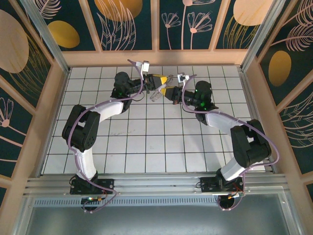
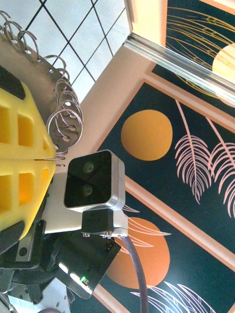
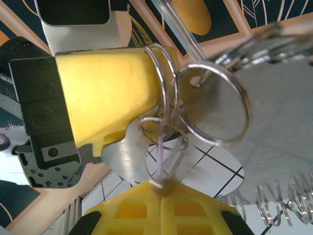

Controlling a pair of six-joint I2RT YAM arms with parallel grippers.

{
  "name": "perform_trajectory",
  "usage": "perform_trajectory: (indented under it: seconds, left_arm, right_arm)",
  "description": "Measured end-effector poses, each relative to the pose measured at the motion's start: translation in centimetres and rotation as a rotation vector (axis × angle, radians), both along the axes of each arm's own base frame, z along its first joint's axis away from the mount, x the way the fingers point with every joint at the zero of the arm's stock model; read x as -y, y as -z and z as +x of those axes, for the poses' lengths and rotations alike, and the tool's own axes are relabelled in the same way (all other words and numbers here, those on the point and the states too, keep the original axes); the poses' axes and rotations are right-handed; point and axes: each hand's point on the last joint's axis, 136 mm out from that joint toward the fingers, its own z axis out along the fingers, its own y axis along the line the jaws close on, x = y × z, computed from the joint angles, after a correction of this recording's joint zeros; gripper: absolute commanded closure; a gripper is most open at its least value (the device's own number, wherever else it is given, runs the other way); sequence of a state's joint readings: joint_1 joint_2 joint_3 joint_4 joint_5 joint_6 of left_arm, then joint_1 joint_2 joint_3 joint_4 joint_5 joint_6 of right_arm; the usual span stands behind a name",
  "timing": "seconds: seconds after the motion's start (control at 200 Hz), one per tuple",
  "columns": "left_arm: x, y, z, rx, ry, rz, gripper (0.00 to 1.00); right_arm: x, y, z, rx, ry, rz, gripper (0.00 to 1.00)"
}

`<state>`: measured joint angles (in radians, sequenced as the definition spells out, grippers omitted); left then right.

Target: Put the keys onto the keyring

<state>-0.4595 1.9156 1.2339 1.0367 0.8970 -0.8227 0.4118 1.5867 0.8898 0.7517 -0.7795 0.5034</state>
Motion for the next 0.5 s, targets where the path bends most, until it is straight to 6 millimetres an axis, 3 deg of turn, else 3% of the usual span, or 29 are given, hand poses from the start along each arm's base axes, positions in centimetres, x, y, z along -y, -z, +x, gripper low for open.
perform_trajectory:
  seconds: [0.295,0.496]
  left_arm:
    - [0.1,0.6,0.0,-0.038,-0.027,-0.018,1.00]
    - [0.4,0.7,-0.5,-0.060,-0.028,-0.044,1.00]
  right_arm:
    - [0.6,0.6,-0.3,-0.026,0.022,0.009,1.00]
    - [1.4,0.3,-1.4,-0.024,0.042,0.013,0.83]
